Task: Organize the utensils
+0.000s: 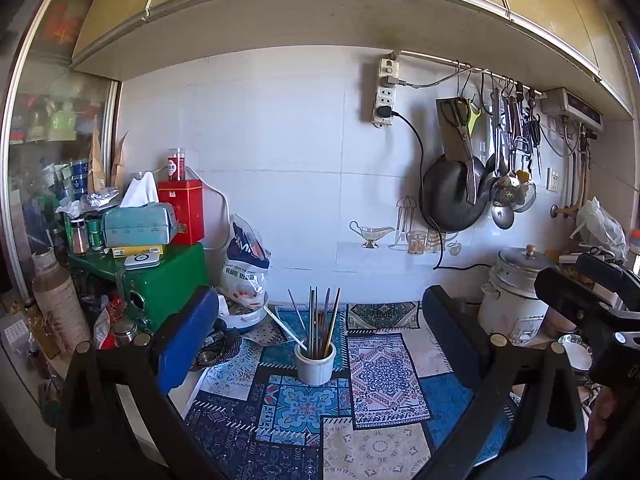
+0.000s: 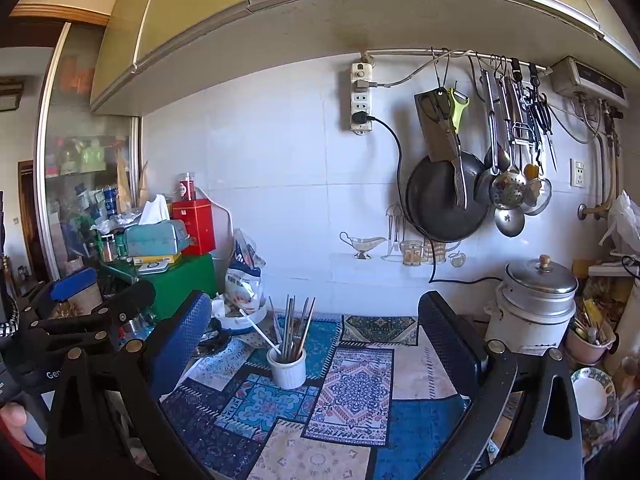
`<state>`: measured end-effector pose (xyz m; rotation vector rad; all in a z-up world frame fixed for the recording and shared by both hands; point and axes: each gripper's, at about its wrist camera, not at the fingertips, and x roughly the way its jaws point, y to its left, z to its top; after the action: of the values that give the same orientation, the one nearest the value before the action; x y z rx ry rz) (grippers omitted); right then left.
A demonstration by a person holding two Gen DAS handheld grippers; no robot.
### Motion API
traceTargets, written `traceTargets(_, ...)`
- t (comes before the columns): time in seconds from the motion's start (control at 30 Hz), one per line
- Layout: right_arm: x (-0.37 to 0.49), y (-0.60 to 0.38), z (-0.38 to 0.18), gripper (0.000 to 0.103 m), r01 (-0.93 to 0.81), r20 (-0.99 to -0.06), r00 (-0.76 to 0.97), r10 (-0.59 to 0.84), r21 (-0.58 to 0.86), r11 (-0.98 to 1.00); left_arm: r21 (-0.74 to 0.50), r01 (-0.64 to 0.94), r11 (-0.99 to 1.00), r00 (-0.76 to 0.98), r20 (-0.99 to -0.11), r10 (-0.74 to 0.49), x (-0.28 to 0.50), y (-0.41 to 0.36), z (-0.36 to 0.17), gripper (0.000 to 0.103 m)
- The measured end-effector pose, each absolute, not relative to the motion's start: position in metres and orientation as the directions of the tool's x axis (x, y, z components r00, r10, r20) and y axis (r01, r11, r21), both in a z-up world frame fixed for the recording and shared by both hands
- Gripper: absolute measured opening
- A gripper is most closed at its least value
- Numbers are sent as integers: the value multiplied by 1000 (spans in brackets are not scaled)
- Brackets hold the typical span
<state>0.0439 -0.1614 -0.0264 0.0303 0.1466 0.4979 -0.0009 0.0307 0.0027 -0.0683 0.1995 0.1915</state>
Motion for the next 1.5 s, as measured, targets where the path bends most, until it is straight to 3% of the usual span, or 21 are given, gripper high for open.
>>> traceTargets(1.5,49,-184,-24,103,-457,-132,875,466,94,884,-48,-170,984,964,-214,156,4,9,3,102)
